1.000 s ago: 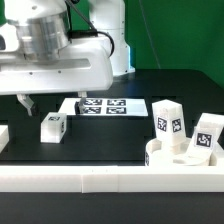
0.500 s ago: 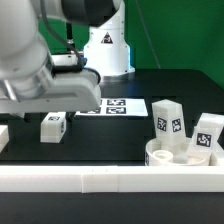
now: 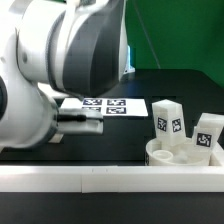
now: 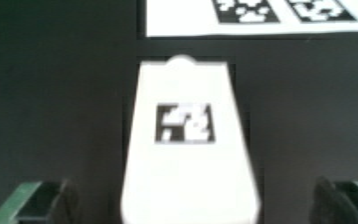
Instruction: Assemble stool
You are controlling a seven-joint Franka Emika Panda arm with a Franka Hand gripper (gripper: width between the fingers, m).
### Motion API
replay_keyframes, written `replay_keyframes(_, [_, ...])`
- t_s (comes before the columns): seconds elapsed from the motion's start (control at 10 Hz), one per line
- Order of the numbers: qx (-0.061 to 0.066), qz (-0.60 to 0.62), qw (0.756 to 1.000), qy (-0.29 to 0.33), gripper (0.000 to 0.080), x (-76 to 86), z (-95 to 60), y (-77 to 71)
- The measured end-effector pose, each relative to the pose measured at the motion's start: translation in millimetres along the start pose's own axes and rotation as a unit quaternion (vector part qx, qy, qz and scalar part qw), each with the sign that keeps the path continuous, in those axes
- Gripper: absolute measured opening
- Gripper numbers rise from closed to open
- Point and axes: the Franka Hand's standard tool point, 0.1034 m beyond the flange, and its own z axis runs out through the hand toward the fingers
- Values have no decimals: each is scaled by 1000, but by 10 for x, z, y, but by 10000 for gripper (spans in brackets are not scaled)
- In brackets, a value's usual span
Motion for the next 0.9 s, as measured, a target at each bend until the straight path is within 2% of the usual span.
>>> replay_keyframes(0.2, [1,8,1000,-2,649,-29,88,-3])
replay_keyframes(0.4, [2,9,1000,-2,644,-30,90,7])
replay_keyframes(0.6, [1,8,1000,-1,334,-32,82,-8])
replay_keyframes(0.9, [-1,-2,1000,12,336,-121,-80,-130])
